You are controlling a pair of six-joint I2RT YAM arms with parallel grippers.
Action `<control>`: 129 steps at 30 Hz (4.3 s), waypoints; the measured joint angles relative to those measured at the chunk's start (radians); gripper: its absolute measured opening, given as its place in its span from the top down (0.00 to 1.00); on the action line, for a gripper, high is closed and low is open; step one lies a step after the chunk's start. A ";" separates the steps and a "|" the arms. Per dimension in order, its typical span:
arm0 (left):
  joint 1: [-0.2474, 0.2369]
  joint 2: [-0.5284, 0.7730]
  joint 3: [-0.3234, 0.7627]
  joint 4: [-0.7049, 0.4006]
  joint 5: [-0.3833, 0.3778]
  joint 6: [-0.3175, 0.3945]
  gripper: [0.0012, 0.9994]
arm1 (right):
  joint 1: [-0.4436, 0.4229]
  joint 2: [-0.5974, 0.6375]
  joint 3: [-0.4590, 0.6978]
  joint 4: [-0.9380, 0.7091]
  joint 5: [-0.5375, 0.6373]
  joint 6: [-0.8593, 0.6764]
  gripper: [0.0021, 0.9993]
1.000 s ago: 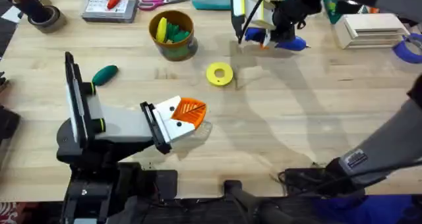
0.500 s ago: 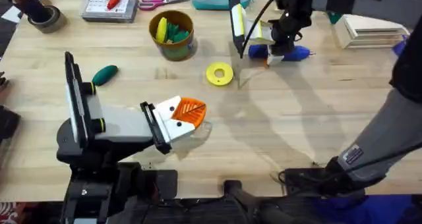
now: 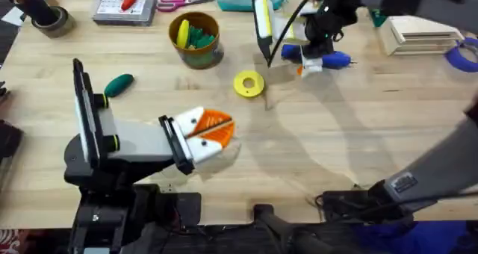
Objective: Pick up the gripper from the table and insert it into the empty holder that is missing its gripper. Then pick up a screw, insert it into the mounting hole, and use the screwdriver to tighten it. Finally, clean up the table by picking up the vegetable and placing it into the bucket.
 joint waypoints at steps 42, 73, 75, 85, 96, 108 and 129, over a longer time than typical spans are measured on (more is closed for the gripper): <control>0.000 0.693 0.897 -0.803 -0.824 0.185 0.02 | 0.060 -0.971 -0.378 0.012 -0.191 1.034 0.00; 0.273 1.217 1.196 -0.879 -1.027 0.368 0.02 | 0.051 -1.194 -0.569 -0.047 -0.179 1.061 0.00; 0.321 1.274 1.230 -0.895 -1.027 0.405 0.02 | 0.051 -1.194 -0.569 -0.047 -0.179 1.061 0.00; 0.441 1.499 1.267 -0.883 -1.030 0.619 0.04 | 0.051 -1.194 -0.569 -0.049 -0.179 1.061 0.00; 0.474 1.742 1.267 -0.797 -1.033 0.749 0.06 | 0.051 -1.194 -0.569 -0.071 -0.179 1.061 0.00; 0.474 1.835 1.267 -0.718 -1.038 0.854 0.16 | 0.051 -1.194 -0.569 -0.097 -0.179 1.061 0.00; 0.473 1.883 1.284 -0.734 -1.024 0.908 0.98 | 0.051 -1.194 -0.569 -0.109 -0.179 1.061 0.00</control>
